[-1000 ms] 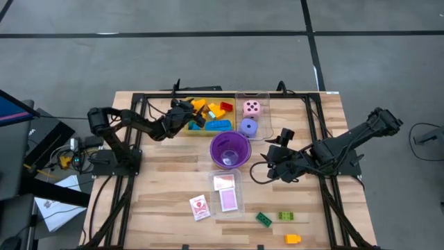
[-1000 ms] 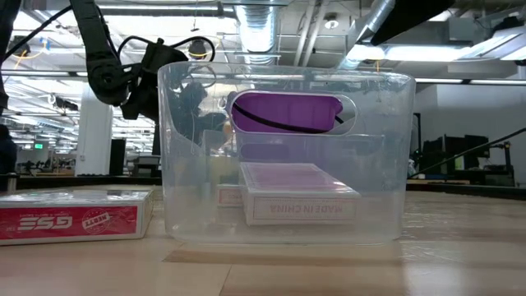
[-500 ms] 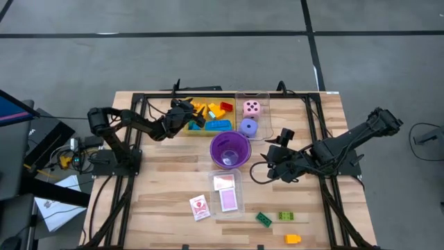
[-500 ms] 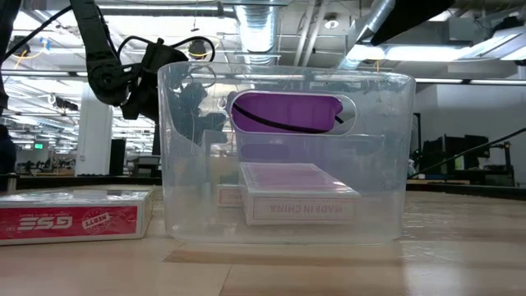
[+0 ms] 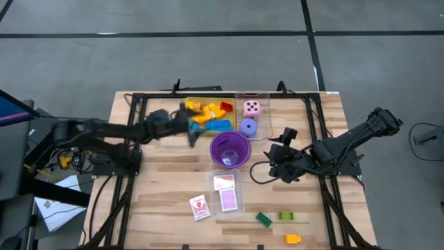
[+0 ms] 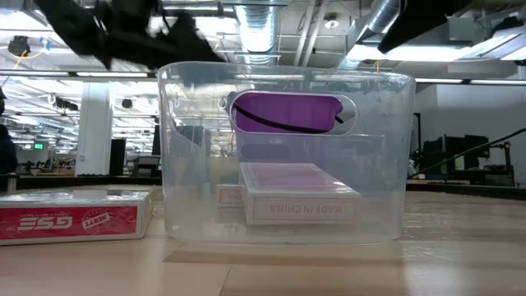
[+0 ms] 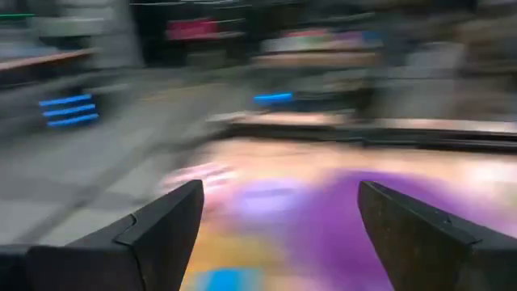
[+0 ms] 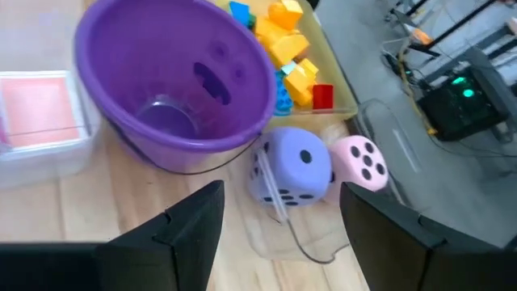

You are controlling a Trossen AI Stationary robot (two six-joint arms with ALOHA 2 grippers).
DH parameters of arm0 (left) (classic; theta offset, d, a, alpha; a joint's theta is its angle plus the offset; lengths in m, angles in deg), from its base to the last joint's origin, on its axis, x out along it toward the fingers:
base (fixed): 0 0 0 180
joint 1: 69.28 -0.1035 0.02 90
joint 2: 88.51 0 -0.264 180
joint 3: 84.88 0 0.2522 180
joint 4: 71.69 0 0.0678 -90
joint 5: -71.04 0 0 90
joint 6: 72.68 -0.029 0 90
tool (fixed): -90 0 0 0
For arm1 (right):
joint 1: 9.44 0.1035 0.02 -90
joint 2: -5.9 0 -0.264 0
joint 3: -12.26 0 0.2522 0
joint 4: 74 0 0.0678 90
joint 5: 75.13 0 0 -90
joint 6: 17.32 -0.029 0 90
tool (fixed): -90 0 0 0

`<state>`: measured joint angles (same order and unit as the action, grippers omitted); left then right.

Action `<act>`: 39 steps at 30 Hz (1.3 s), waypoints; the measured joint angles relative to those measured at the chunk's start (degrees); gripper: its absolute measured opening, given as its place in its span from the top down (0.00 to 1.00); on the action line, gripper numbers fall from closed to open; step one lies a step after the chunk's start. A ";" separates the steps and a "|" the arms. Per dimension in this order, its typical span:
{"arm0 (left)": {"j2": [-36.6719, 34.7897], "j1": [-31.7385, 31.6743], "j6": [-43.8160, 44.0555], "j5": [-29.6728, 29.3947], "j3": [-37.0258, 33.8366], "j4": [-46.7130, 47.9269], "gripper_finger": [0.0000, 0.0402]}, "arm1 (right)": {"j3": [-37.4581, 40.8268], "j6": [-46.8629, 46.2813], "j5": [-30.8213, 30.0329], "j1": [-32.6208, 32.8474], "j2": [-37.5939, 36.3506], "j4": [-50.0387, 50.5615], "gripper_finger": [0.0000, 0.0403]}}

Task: Pick & Place Toys
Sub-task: Put the yellow game piece into the yellow bin

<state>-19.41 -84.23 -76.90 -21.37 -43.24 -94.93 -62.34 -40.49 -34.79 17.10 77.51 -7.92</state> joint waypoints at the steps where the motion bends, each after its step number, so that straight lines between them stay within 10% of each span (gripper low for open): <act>1: -3.09 1.94 0.21 5.95 -0.14 2.65 0.20 | 0.00 -0.23 -0.51 0.00 0.00 0.08 0.40; 6: -12.90 17.67 -0.20 22.50 -4.95 -1.03 0.23 | 0.00 0.00 -1.43 0.00 0.00 -0.06 0.40; 14: -12.67 41.37 -25.01 -11.28 -8.45 -18.08 0.27 | 0.00 -0.21 -1.39 0.07 0.00 -0.71 0.40; 21: -9.05 42.91 -32.94 -33.61 -8.46 -23.08 0.27 | 0.00 -0.23 -1.28 0.04 0.00 -1.36 0.40; 39: -8.19 42.24 -32.92 -34.09 -8.48 -23.06 0.26 | 0.00 -0.36 -0.98 0.04 0.00 -1.18 0.40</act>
<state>-27.60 -41.99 -109.82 -55.46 -51.72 -117.99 -62.34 -40.85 -35.76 17.15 77.51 -9.09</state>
